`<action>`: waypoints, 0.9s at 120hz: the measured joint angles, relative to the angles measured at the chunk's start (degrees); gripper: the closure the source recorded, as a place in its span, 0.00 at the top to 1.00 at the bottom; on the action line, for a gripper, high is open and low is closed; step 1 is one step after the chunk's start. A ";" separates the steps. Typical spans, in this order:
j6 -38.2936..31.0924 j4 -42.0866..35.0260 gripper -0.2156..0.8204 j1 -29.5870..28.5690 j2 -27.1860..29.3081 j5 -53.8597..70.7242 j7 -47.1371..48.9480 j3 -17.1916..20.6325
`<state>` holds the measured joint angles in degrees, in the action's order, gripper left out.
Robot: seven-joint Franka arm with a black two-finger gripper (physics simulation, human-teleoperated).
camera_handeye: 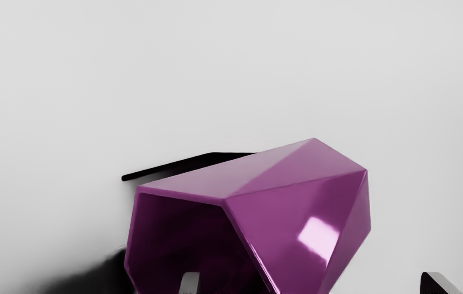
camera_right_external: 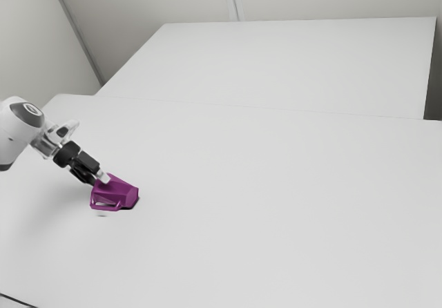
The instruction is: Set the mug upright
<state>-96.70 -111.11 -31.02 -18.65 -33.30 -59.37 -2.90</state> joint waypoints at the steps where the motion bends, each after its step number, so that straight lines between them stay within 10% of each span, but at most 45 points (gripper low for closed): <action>1: 0.26 0.00 0.73 -0.04 0.00 -0.02 -0.13 0.00; 52: 5.98 0.04 0.16 -0.62 -0.40 -3.37 -4.62 1.51; 108: 0.97 -2.20 0.07 1.00 5.09 -2.09 -6.83 7.16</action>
<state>-95.72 -113.31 -30.02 -13.56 -35.39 -66.20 4.27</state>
